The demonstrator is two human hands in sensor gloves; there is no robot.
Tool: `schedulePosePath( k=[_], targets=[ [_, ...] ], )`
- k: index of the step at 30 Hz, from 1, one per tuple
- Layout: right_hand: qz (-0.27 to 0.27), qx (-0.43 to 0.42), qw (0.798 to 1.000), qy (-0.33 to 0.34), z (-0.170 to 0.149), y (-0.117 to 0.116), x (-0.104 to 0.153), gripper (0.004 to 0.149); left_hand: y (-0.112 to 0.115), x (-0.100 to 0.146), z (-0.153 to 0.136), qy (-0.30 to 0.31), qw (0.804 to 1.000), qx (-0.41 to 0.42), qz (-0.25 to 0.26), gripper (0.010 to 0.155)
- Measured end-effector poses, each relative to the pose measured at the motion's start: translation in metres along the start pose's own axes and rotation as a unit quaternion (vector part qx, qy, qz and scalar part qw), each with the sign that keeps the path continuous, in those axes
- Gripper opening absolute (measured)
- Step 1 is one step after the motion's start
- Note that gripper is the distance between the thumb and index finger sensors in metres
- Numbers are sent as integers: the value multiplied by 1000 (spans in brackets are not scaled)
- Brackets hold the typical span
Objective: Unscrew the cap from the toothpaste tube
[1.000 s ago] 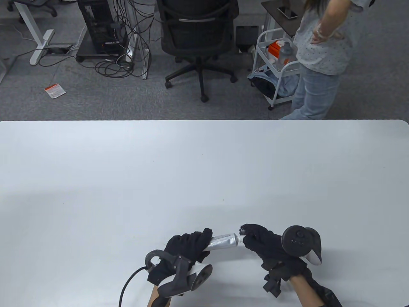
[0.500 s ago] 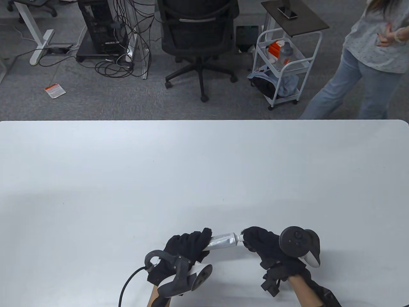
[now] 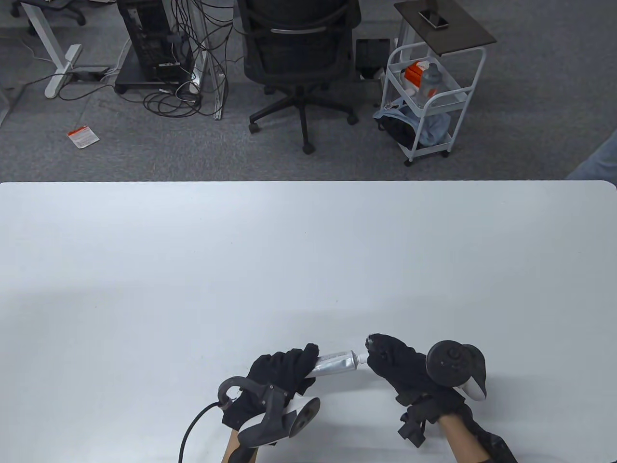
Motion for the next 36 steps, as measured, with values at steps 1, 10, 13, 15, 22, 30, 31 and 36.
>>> schedulePosePath(
  k=[1,10,13,15,22,30,31,36],
  targets=[
    [-1,-2,1000,-3,0,0,0,60,0,0,0,1,1000,0,0,68],
    [23,34,999,31,12,-3,-2,47,1,0,1,4,1000,2,-3,68],
    [28,37,998,31,12,-4,-2,49,2,-1,3,3,1000,-5,-5,68],
    [25,30,999,29,11,-4,-1,62,1,-1,2,3,1000,0,-5,68],
    [13,2,1000,-25,-1,-4,0,60,1,0,2,3,1000,1,-1,68],
    [29,39,999,7,12,-5,-2,48,3,-1,4,6,1000,-2,-6,68],
    [30,41,999,12,13,-5,-2,48,3,-1,4,6,1000,-1,-6,68],
    [29,33,999,12,12,-5,-1,66,2,-1,3,4,1000,1,-6,68]
  ],
)
Point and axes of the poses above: the tracker on the back of each hand, its own z axis roughly to the thumb side, its own x axis roughly from the fingertips to the wrist, y = z × x, the point moved 5 cm from there along -x, roughly from the wrist to the fingertips, and after that the axes turned 8 degrees about x, right-handed, at the moved point
